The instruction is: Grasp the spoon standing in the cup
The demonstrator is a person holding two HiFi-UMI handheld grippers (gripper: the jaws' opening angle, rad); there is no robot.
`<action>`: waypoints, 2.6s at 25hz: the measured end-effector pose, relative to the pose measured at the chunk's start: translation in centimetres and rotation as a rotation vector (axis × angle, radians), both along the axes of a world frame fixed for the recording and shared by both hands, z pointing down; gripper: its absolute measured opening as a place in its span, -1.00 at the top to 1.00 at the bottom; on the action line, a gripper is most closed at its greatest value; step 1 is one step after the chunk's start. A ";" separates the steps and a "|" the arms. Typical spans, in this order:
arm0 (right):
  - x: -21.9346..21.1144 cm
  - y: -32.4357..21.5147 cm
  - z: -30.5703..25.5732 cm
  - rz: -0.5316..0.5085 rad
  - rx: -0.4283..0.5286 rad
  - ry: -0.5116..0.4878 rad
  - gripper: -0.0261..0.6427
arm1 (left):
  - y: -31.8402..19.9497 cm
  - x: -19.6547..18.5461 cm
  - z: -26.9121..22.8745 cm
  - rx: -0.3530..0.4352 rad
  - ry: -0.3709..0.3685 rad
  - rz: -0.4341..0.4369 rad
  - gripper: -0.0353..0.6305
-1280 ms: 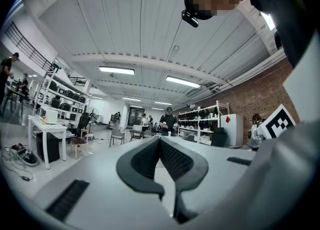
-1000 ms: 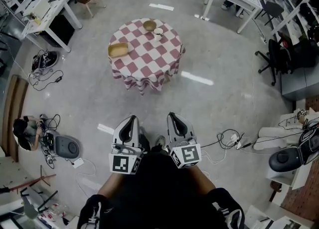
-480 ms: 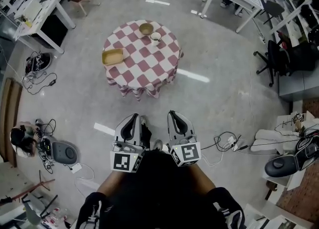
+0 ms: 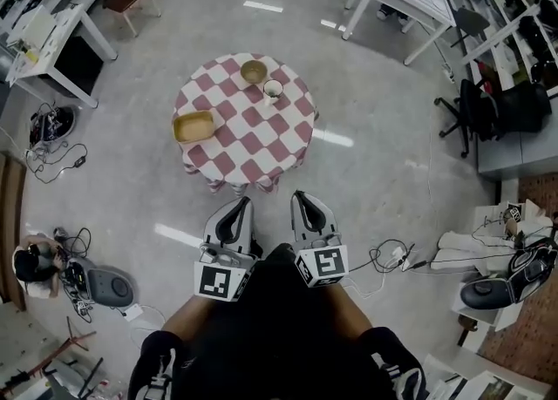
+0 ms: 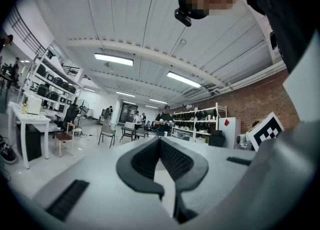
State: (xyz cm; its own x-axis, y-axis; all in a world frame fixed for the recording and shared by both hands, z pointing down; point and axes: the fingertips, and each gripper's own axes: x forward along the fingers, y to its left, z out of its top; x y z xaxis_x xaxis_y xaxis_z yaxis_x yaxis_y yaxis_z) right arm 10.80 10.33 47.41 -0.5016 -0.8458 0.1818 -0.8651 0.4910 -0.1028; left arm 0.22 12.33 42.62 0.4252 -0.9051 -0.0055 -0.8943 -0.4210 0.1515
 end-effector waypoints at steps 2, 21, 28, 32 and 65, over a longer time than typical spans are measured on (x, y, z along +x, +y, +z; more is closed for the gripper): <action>-0.8 -1.5 0.1 0.007 0.003 -0.003 0.83 | -1.5 -0.6 0.4 -0.003 -0.020 0.015 0.87; -1.5 -19.8 3.7 -0.149 -0.066 0.048 0.83 | -18.1 -0.5 0.8 -0.026 0.025 -0.113 0.87; -0.6 -26.4 7.5 -0.212 -0.129 0.102 0.83 | -23.0 0.5 1.5 -0.053 0.011 -0.166 0.87; -1.1 -29.1 10.6 -0.259 -0.164 0.181 0.82 | -24.8 0.5 1.9 -0.063 0.009 -0.188 0.87; -5.0 -37.3 32.8 -0.688 -0.170 1.008 0.59 | -30.9 -1.6 4.1 -0.156 -0.005 -0.294 0.87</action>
